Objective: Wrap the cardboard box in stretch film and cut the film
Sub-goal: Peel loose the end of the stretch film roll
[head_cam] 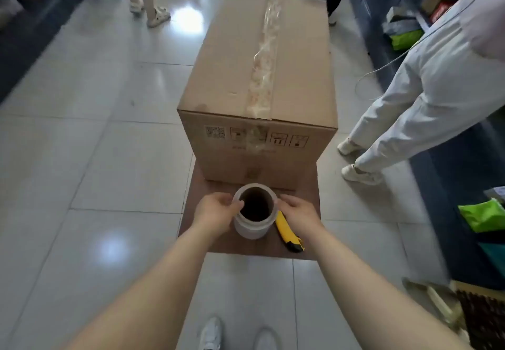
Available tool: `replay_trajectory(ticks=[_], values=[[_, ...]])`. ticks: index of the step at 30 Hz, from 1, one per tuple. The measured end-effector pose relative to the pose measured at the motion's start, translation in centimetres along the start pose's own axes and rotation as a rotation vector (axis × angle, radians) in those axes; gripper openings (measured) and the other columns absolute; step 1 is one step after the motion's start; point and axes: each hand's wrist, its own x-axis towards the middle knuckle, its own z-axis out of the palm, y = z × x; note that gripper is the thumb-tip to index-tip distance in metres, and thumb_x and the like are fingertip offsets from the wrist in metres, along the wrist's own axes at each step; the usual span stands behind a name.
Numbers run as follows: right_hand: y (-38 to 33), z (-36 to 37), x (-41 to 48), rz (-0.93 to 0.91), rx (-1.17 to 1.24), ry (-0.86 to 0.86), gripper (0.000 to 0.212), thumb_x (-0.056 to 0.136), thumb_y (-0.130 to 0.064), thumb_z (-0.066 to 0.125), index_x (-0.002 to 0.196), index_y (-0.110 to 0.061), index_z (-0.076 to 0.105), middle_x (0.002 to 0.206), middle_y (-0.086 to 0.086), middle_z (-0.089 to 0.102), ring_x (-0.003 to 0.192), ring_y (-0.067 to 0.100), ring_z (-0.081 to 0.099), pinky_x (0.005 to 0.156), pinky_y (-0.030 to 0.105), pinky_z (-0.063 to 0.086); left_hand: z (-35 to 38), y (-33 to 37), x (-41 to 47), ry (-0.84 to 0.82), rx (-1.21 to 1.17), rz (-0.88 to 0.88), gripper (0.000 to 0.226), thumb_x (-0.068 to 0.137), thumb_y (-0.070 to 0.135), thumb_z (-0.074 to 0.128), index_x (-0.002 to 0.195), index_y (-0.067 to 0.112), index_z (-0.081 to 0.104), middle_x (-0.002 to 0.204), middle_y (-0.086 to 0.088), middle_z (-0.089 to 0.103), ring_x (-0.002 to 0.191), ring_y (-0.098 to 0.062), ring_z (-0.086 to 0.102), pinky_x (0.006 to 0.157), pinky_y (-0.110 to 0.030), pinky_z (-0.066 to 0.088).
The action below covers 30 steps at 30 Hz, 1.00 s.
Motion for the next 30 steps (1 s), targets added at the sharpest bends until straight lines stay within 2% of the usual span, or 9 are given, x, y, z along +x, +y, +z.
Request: replay_trajectory(ticks=[5,8,11,15,17,21,24,27,30], values=[[1.1,1.1,1.0,0.057,0.088,0.009,0.044,0.094,-0.030,0.059,0.134,-0.012,0.055,0.135,0.001,0.057,0.119,0.016,0.053,0.097,0.028,0.044,0.7,-0.1,1.4,0.002,0.032,0.009,0.043,0.081,0.019,0.074,0.121,0.007,0.063,0.107,-0.007,0.069,0.083,-0.025,0.069,0.065,-0.036,0.061],[1.3,1.6,0.5,0.048,0.110,0.032,0.039,0.093,-0.029,0.060,0.129,-0.013,0.060,0.118,-0.003,0.061,0.107,0.010,0.053,0.089,0.024,0.041,0.2,-0.3,1.7,0.063,0.091,0.007,0.032,0.080,0.014,0.071,0.112,0.008,0.069,0.101,-0.009,0.071,0.079,-0.024,0.069,0.065,-0.036,0.061],[1.4,2.1,-0.3,0.089,0.165,-0.003,0.029,0.092,-0.031,0.062,0.117,-0.017,0.068,0.109,-0.008,0.066,0.107,0.012,0.058,0.086,0.026,0.043,-1.2,-1.0,1.1,0.037,0.060,-0.011,0.028,0.082,0.008,0.068,0.109,0.004,0.070,0.095,-0.009,0.071,0.068,-0.020,0.068,0.051,-0.027,0.057],[1.2,2.5,-1.8,0.110,0.224,0.024,0.008,0.090,-0.031,0.065,0.094,-0.025,0.068,0.093,-0.012,0.064,0.090,0.006,0.057,0.087,0.027,0.045,-4.0,-1.5,-0.5,0.004,-0.046,-0.041,0.026,0.083,0.004,0.066,0.109,0.004,0.067,0.097,-0.011,0.071,0.081,-0.026,0.070,0.059,-0.032,0.060],[0.9,2.6,-3.0,0.091,0.233,0.061,0.018,0.087,-0.032,0.068,0.100,-0.020,0.070,0.100,-0.008,0.067,0.092,0.007,0.059,0.084,0.023,0.047,-5.6,-1.5,-1.3,-0.023,-0.097,-0.054,0.025,0.082,0.003,0.067,0.107,0.005,0.069,0.093,-0.012,0.072,0.079,-0.028,0.072,0.065,-0.039,0.062],[-0.2,2.4,-5.7,0.116,0.274,0.096,0.050,0.084,-0.039,0.070,0.125,-0.011,0.061,0.123,0.000,0.063,0.113,0.017,0.058,0.102,0.034,0.044,-9.1,-0.1,-3.9,-0.116,-0.159,-0.009,0.024,0.082,0.000,0.066,0.106,0.003,0.069,0.092,-0.016,0.073,0.075,-0.031,0.072,0.064,-0.037,0.061],[-1.6,2.2,-7.4,0.168,0.354,0.062,0.073,0.075,-0.050,0.074,0.130,-0.007,0.055,0.130,0.006,0.060,0.117,0.026,0.058,0.096,0.037,0.045,-11.3,1.9,-6.3,-0.194,-0.167,0.059,0.025,0.083,-0.002,0.064,0.108,0.003,0.068,0.097,-0.019,0.072,0.079,-0.033,0.071,0.066,-0.039,0.062],[-3.2,1.6,-9.5,0.153,0.496,0.055,0.062,0.077,-0.047,0.073,0.119,-0.003,0.062,0.119,0.012,0.068,0.108,0.028,0.063,0.088,0.036,0.049,-13.1,3.6,-8.6,-0.251,-0.144,0.133,0.021,0.086,-0.003,0.060,0.104,0.005,0.068,0.099,-0.021,0.071,0.087,-0.035,0.071,0.068,-0.039,0.062],[-4.1,1.4,-11.3,0.135,0.636,0.042,0.051,0.084,-0.045,0.068,0.116,-0.005,0.065,0.114,0.011,0.071,0.109,0.028,0.065,0.100,0.043,0.048,-13.9,5.0,-10.6,-0.296,-0.097,0.172,0.016,0.091,0.002,0.055,0.096,0.011,0.068,0.101,-0.020,0.069,0.088,-0.030,0.069,0.063,-0.035,0.061]])
